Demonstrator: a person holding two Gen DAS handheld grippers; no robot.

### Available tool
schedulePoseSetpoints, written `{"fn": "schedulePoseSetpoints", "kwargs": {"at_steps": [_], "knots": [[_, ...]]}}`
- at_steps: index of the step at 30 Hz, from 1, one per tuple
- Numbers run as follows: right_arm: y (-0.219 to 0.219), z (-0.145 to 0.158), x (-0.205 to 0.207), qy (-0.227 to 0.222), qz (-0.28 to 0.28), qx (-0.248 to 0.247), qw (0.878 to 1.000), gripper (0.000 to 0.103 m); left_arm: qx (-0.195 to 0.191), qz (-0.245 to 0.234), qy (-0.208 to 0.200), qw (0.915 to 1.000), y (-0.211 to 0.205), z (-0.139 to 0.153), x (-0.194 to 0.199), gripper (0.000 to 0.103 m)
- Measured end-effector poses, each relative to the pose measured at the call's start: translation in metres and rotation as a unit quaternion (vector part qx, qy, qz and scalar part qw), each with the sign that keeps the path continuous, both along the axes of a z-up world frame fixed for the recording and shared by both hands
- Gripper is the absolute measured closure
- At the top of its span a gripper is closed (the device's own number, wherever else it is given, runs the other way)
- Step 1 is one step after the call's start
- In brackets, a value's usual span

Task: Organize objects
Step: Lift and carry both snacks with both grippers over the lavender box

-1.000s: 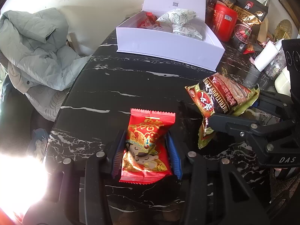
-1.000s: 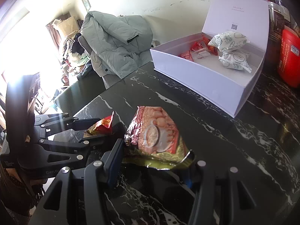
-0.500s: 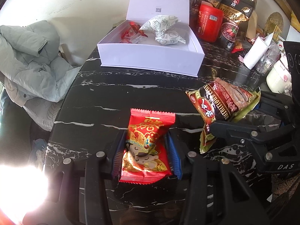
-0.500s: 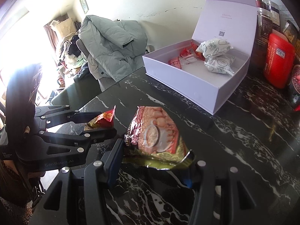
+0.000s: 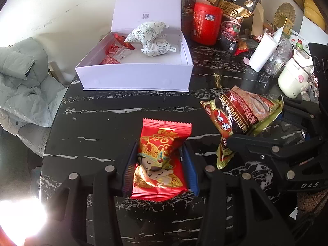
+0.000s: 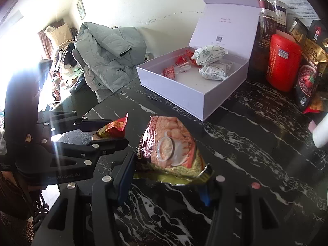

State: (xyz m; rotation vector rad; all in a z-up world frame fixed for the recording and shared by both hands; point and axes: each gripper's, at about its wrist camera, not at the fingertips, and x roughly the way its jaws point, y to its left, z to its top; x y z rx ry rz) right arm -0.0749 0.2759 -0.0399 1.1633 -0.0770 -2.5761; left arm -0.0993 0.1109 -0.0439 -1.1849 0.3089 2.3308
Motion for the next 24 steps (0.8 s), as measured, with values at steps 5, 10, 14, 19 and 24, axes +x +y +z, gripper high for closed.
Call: {"fn": "schedulePoseSetpoints", "kwargs": {"at_steps": [5,10,14,19,24], "knots": [[0.007,0.007,-0.001,0.009,-0.010,0.004,1.000,0.048,0.001,-0.012,0.000,0.9999,0.010,0.004,-0.004,0.061],[0.010,0.015,-0.005,0.014,-0.013,0.006,1.000,0.048,-0.001,-0.016,0.002,0.9999,0.015,0.011,-0.011,0.061],[0.011,0.020,-0.012,0.018,-0.013,0.010,1.000,0.048,-0.006,-0.018,0.004,0.9998,0.018,0.016,-0.019,0.061],[0.012,0.024,-0.026,0.020,-0.009,0.010,1.000,0.048,-0.005,-0.018,0.006,0.9998,0.019,0.021,-0.032,0.061],[0.012,0.027,-0.041,0.022,-0.002,0.011,1.000,0.048,-0.004,-0.021,0.006,0.9998,0.020,0.023,-0.045,0.061]]}}
